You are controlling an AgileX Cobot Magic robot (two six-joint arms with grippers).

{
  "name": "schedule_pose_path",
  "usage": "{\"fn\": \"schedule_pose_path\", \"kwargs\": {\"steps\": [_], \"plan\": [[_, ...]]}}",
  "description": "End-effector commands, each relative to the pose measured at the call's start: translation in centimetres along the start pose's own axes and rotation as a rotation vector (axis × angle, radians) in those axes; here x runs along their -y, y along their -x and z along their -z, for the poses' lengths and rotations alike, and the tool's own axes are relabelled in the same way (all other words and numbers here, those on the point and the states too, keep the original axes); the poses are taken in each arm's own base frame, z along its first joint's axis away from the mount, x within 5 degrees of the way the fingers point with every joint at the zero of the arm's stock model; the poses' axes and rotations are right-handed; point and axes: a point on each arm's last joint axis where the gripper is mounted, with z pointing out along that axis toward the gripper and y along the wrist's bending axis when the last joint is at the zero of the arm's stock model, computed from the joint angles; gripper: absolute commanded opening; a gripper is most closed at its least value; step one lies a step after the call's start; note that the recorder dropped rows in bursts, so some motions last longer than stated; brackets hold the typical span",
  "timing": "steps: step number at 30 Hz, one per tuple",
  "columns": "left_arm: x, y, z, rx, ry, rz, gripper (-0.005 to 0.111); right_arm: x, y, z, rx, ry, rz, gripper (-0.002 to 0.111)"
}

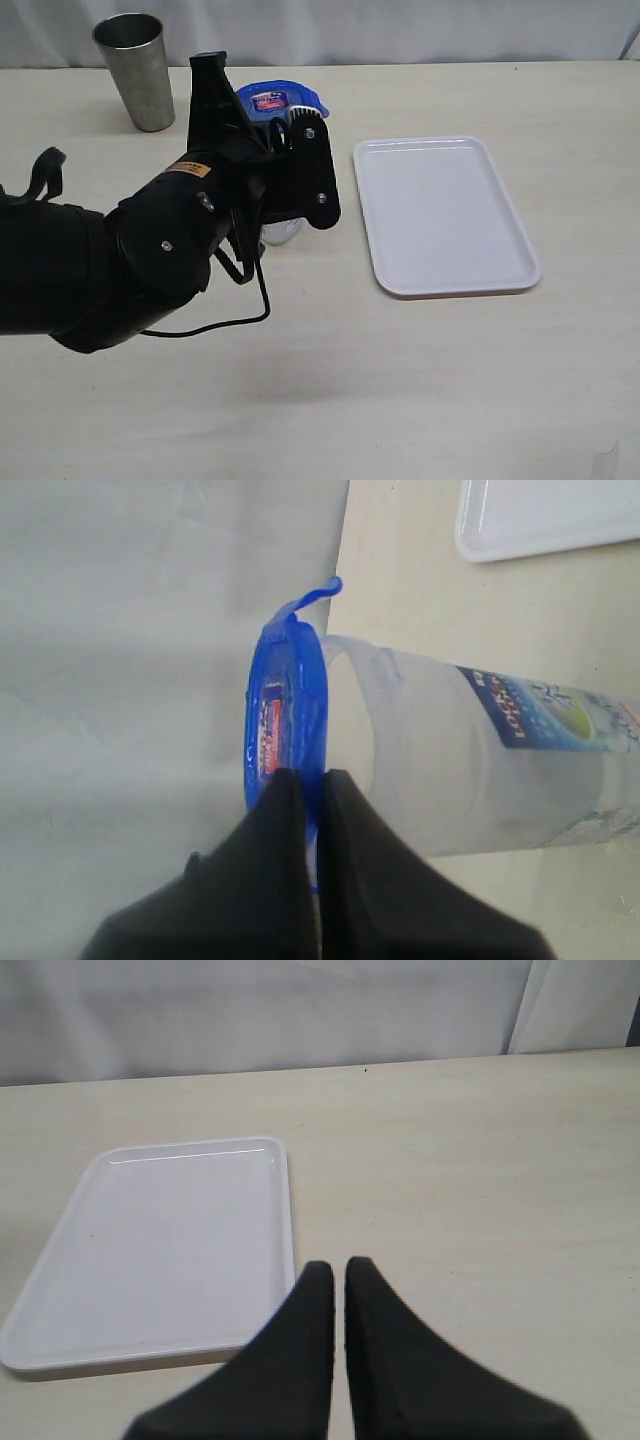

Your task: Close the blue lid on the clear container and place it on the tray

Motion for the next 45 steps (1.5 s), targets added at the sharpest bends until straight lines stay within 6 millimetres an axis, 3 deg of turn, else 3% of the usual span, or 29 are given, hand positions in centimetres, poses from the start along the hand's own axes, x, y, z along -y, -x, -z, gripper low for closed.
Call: {"fn": "schedule_pose_path", "kwargs": {"steps": [1, 45], "plan": [[0.23, -0.06, 0.13, -0.011, -0.021, -0.006, 0.0, 0.05, -0.04, -0.01, 0.002, -0.007, 0.015, 0.004], [0.42, 0.33, 0.39, 0.002, -0.022, -0.012, 0.0, 0.05, -0.04, -0.01, 0.002, -0.007, 0.015, 0.004]]}}
